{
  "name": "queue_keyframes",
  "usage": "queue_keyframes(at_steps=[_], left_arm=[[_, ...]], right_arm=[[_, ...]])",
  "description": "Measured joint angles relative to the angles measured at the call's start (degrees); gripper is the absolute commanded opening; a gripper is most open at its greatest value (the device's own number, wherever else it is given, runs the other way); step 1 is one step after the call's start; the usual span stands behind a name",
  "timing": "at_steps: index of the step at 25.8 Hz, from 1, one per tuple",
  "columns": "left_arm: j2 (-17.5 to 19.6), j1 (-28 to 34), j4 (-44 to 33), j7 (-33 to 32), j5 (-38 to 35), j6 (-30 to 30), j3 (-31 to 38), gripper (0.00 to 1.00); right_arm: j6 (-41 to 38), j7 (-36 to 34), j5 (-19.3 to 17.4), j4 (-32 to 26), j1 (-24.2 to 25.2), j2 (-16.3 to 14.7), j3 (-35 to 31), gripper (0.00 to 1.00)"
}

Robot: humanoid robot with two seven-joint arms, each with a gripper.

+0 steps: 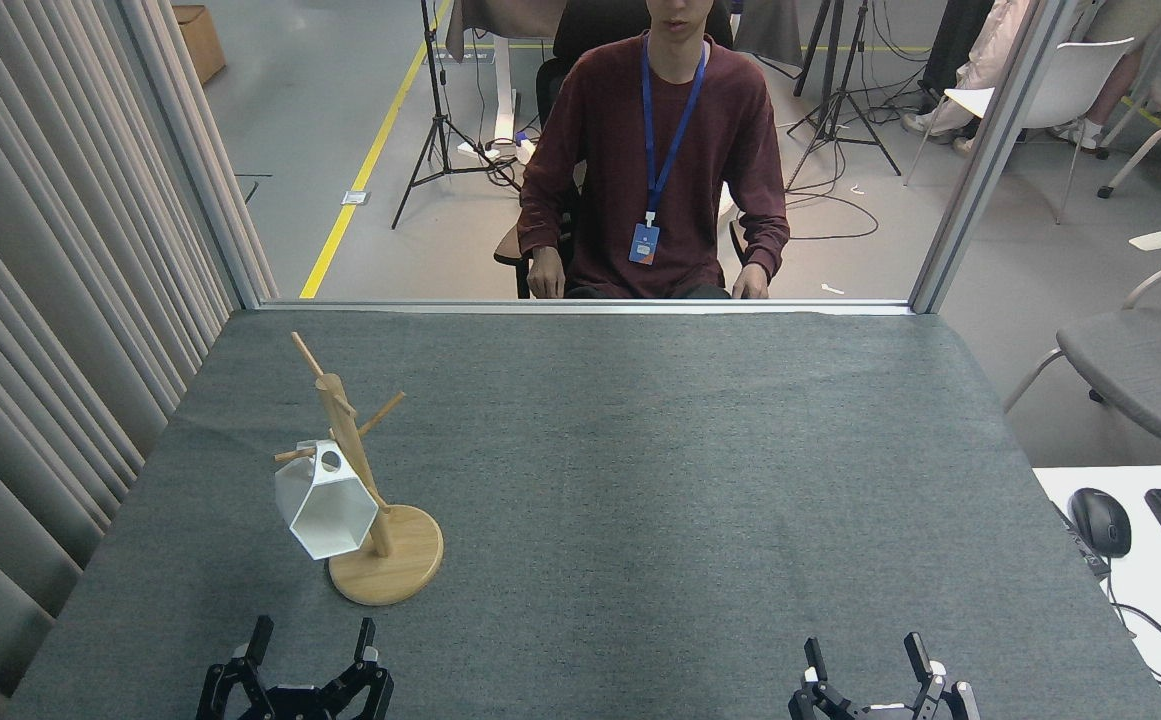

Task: Hang cup on storage rack

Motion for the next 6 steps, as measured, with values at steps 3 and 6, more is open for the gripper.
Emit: queue_keyframes(at_steps=[3,6], left_arm=[[0.2,0.5,-0.3,-0.9,0.8,-1.3,-0.1,1.00],[0.3,0.6,-0.1,-1.3,1.0,-1.5,-0.2,1.00]], right_arm=[[-0.1,0.0,0.0,-0.2,0.0,-0.9,0.1,0.98],[-0.1,0.0,0.0,-0.2,0.0,-1.9,0.1,0.98]])
